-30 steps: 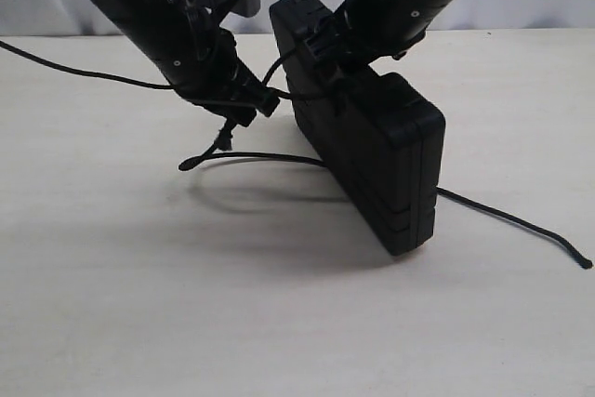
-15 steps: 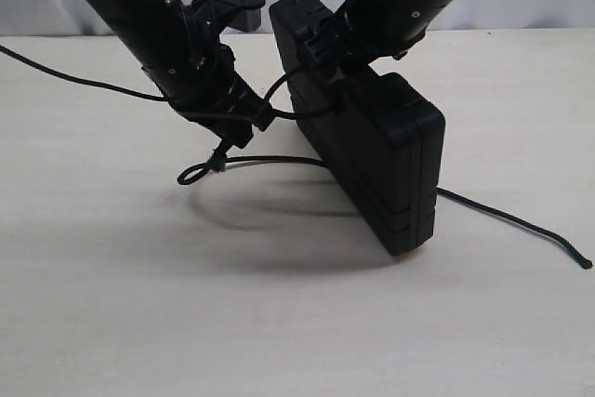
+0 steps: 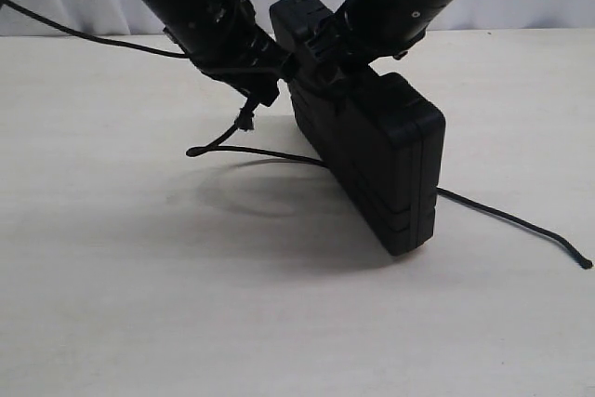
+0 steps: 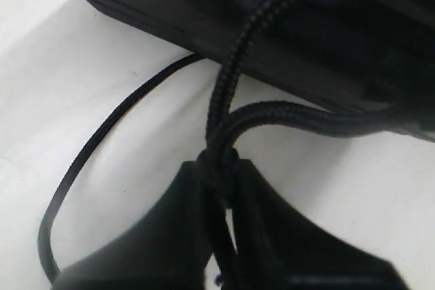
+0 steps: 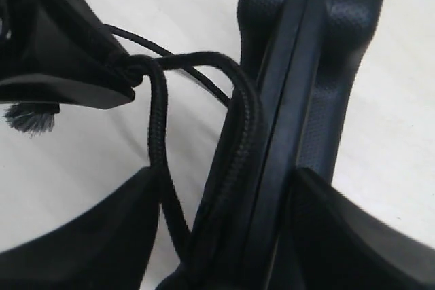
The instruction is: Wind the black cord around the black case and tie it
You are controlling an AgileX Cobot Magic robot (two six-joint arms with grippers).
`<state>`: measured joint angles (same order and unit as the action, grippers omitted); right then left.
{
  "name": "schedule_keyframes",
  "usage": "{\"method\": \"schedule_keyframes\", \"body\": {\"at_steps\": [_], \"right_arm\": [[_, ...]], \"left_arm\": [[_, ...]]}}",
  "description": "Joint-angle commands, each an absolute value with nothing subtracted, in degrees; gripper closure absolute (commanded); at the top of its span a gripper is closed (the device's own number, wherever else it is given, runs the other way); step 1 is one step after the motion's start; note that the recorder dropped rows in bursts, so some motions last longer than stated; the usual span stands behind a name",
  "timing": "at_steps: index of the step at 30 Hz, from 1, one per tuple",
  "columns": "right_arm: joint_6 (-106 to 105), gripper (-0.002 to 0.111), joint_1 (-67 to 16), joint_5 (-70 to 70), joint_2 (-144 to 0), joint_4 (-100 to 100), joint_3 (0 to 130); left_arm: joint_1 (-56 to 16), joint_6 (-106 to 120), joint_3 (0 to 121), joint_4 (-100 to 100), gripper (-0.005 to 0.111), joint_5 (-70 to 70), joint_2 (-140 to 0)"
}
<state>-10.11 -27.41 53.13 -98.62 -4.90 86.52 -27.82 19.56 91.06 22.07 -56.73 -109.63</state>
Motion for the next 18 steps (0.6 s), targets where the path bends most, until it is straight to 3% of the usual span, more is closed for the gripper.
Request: {"method": "schedule_keyframes", "body": {"at_steps": [1,8,13,18], "right_arm": [[-10.8,0.054,-27.5,52.7,-98.6,-5.2,86.3],[-11.4,0.054,-27.5,52.7,-98.6,-5.2,86.3],[-12.1,0.033,-27.5,52.6,-98.6,-5.2,86.3],[-12.9,0.032,-27.5,52.7,-98.6,-5.5,86.3]], "left_arm": [[-28.5,19.8,91.7,23.0,0.107,-58.3,-110.0],[-28.7,19.1,91.6,18.6,0.107,-59.8,-112.5],[-28.7,19.1,91.6,19.1,0.107,-57.4,-112.5],[-28.7,18.8,91.6,18.9,0.107,-55.1,-112.5]]}}
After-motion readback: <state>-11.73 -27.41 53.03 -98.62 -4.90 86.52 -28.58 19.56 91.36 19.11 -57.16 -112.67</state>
